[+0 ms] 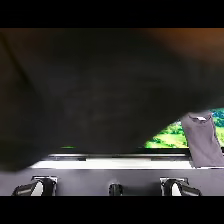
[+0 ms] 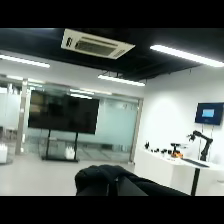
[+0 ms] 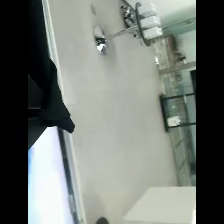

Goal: Fold the shirts.

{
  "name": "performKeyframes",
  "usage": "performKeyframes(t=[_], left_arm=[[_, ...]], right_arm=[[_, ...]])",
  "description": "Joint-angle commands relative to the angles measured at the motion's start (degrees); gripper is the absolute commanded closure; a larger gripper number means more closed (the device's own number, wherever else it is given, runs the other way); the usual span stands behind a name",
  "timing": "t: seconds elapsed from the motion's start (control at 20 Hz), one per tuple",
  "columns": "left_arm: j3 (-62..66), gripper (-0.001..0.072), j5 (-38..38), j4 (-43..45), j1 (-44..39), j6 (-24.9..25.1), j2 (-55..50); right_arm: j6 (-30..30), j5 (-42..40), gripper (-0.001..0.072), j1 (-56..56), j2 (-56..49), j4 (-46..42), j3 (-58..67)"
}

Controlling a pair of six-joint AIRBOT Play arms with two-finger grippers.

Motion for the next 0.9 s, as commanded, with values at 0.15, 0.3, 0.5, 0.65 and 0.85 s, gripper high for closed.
performKeyframes(t=[0.15, 0.3, 0.5, 0.65, 0.85], left_arm=[[-3.1, 0.0679, 32.6, 9.8, 0.0, -1.4, -18.4], [-14.6, 0.0679, 36.5, 9.7, -1.5, -0.2, -29.8], [-28.3, 0.0679, 26.1, 9.2, -5.5, -0.3, -42.8], [-28.4, 0.0679, 15.8, 3.5, -7.3, -0.4, -50.7], [-28.3, 0.0679, -4.8, -1.8, -10.0, -0.5, -54.1]], right_arm=[[-0.6, 18.1, 0.0666, 1.2, -20.0, 9.3, 0.1], [-0.3, 31.0, 0.0666, 9.4, -36.7, -2.0, -1.6], [3.1, 21.9, 0.0665, 14.3, -54.5, -8.6, -3.3], [7.2, 9.9, 0.0665, 14.3, -59.8, -8.3, -3.2], [15.1, -6.8, 0.0664, 13.8, -60.7, -12.5, -3.2]])
